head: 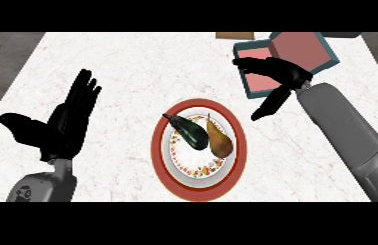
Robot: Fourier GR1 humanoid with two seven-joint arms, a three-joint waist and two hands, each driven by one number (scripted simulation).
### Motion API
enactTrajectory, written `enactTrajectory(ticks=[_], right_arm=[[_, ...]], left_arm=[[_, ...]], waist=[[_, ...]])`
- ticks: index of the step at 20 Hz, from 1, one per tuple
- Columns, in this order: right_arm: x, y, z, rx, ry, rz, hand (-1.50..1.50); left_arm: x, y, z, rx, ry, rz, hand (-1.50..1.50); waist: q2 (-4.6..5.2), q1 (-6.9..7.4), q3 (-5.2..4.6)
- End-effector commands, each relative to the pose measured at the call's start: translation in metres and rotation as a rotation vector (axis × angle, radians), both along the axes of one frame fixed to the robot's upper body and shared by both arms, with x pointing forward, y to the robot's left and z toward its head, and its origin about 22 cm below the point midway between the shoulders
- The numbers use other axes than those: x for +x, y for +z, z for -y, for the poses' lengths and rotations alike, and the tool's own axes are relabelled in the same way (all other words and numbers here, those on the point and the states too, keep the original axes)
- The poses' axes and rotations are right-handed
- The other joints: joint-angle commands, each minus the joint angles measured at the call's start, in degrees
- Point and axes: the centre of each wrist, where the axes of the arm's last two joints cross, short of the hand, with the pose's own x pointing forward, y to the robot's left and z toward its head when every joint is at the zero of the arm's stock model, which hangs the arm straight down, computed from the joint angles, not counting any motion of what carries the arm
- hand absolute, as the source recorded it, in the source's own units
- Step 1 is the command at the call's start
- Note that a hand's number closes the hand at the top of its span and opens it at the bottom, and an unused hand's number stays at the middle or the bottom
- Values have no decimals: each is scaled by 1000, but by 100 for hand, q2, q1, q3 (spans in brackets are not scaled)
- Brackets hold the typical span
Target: Pick the eggplant from the plate and place it in the cardboard box
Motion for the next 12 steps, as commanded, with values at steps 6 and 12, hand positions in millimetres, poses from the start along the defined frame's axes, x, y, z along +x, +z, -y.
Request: enactTrajectory(ticks=[6,12], right_arm=[[38,55,-56,-13,185,-163,-150],[19,15,-97,30,202,-167,-150]], left_arm=[[-9,11,-15,3,28,-4,0],[-2,-1,-8,-3,44,-17,0]], waist=[[-39,-133,1],[-52,-234,0]])
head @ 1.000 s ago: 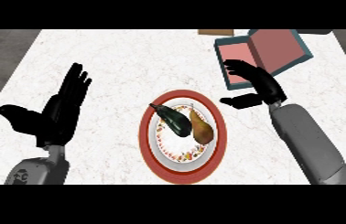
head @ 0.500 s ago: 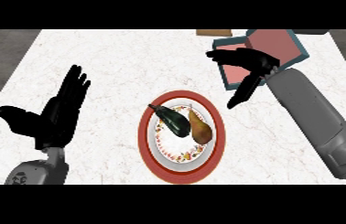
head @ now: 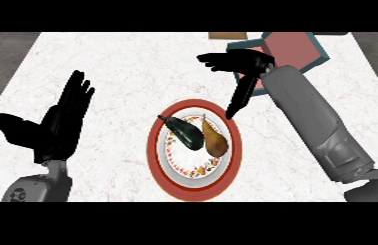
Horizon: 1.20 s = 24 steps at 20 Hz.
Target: Pick the eggplant from the plate and place it in the cardboard box
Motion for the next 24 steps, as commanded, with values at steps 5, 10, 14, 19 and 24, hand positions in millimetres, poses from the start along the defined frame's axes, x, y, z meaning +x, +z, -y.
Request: enactTrajectory(ticks=[5,10,14,19,24], right_arm=[[-1,11,-23,-90,20,-21,-150],[-11,-15,-49,-70,19,-65,-150],[-18,-18,-79,-111,37,-64,-150],[-21,-26,-61,-107,-7,-49,-150],[-31,-32,-50,-110,-9,-53,-150]], left_arm=[[-9,-8,6,7,0,-15,0],[1,6,-7,6,11,16,0],[4,8,7,0,4,-8,0],[-18,-11,-10,1,16,6,0],[-5,-9,-3,9,21,-4,0]], waist=[[-25,-69,0],[-8,-42,1],[-9,-39,1],[-14,-42,0],[-26,-100,0]])
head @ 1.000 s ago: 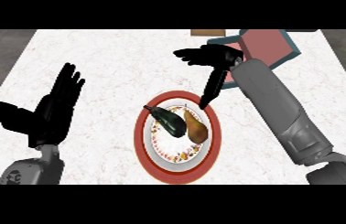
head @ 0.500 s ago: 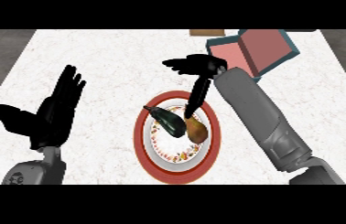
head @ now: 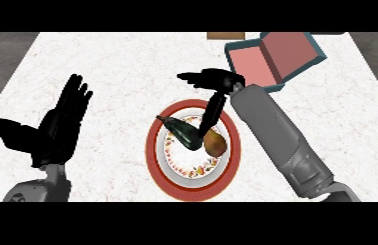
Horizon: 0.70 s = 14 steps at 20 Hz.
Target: Pick the eggplant from the plate and place it in the cardboard box
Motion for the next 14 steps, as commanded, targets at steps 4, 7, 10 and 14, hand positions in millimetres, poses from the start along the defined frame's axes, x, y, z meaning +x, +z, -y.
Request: enactTrajectory(ticks=[4,7,10,14], right_arm=[[-10,-6,-23,-21,11,-26,-150],[-7,-6,0,-26,23,-32,-150],[-21,-22,-22,-28,14,-17,-150],[-11,-16,-17,-69,-1,3,-150]], left_arm=[[-2,12,5,-26,-4,4,0],[-10,-2,-4,3,4,25,0],[1,-5,4,-11,0,-10,0],[-8,13,-1,-11,-12,-11,0]], waist=[[-3,29,1],[-3,-3,0],[6,37,0],[1,27,1]])
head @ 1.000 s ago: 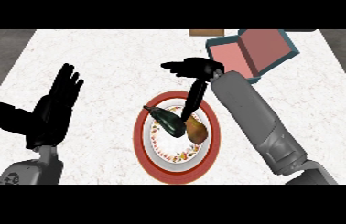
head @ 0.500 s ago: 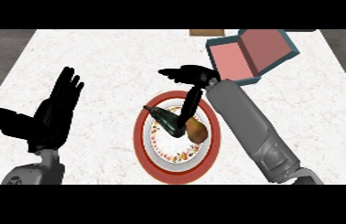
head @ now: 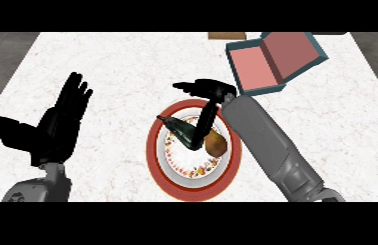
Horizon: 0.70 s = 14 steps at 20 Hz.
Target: Pick the eggplant from the plate and place it in the cardboard box
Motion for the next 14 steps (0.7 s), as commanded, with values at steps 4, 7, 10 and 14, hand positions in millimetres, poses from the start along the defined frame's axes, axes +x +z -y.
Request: enactTrajectory(ticks=[4,7,10,14], right_arm=[[-1,0,-2,-40,27,-5,-150],[-16,-25,-8,-30,10,9,-150],[-12,-11,-11,-27,39,-28,-150],[-12,-25,-14,-17,22,-14,-150]], left_arm=[[9,3,1,8,26,12,0],[13,-3,0,-4,2,-1,0],[-1,-9,13,-22,-4,14,0],[8,4,-2,-2,-19,-8,0]], waist=[[-9,-40,0],[4,27,0],[-6,15,-1],[17,93,1]])
